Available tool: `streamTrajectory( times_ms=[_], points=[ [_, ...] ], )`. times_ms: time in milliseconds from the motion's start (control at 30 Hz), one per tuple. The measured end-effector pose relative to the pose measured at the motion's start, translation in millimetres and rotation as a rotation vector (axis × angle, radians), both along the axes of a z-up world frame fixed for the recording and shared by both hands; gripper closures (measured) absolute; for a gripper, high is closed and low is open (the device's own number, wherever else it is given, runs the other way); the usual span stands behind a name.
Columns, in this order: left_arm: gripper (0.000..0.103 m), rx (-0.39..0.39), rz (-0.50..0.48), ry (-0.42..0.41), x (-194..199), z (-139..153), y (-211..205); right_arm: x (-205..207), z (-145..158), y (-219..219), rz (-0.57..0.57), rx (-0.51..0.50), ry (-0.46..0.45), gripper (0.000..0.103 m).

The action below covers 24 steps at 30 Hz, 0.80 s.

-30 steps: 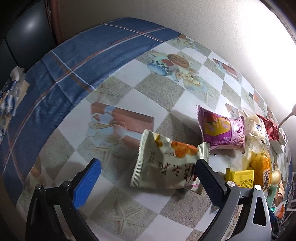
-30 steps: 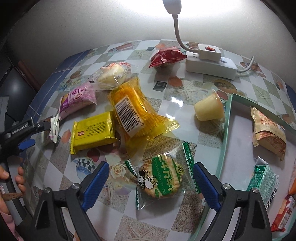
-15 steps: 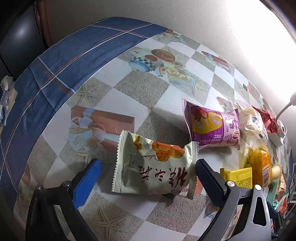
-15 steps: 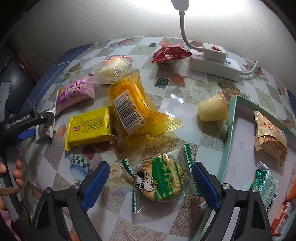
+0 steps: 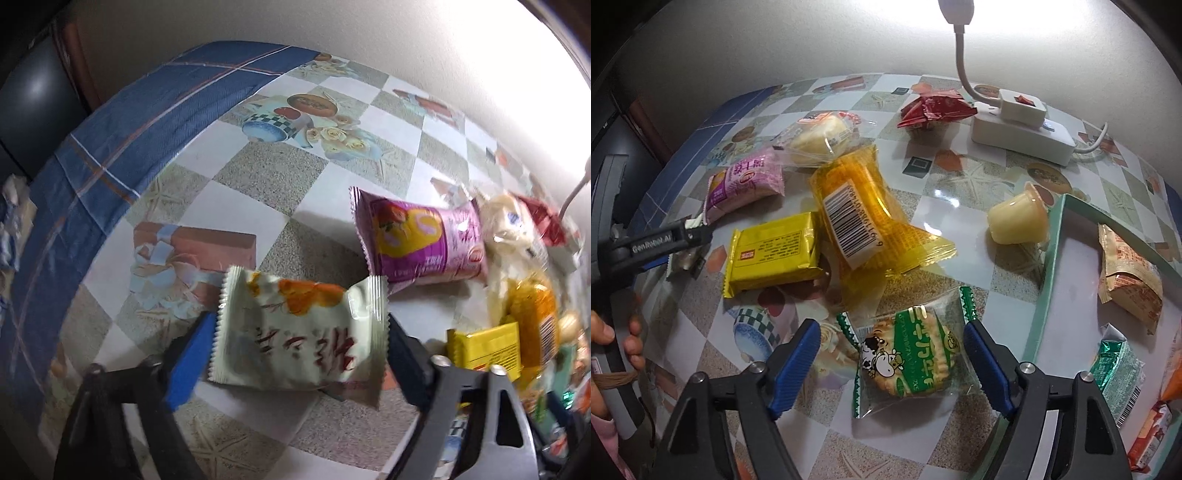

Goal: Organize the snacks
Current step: 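Move right gripper toward green cookie pack while left approaches pale green chip bag, then close left gripper on pale green chip bag while right closes on green cookie pack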

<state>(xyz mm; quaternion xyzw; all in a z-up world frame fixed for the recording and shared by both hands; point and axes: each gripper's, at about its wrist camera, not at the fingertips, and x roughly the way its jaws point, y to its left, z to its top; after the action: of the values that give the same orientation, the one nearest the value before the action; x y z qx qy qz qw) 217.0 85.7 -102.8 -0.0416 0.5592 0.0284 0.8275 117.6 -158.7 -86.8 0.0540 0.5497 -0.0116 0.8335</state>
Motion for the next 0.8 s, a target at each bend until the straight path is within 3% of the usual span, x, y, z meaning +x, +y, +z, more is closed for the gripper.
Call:
streamTrajectory(
  times_ms=[200,400,667,800],
  points=[
    [0.032,-0.013,-0.021,0.002,-2.4,5.6,-1.9,-0.5,2.8,-10.5,-0.032,0.017,-0.035,0.019],
    [0.032,0.018,-0.052,0.033,-15.5,7.6,-12.3,-0.5,0.2,-18.2,-0.044,0.041,-0.039,0.019],
    [0.032,-0.047,-0.078,0.074,-37.6,8.9,-16.8,-3.3,-6.9,-9.7,-0.025,0.092,0.0,0.019],
    [0.032,-0.048,-0.081,0.08,-42.7,9.0,-18.2,-2.7,-9.1,2.1,-0.022,0.064,0.005,0.019]
  ],
)
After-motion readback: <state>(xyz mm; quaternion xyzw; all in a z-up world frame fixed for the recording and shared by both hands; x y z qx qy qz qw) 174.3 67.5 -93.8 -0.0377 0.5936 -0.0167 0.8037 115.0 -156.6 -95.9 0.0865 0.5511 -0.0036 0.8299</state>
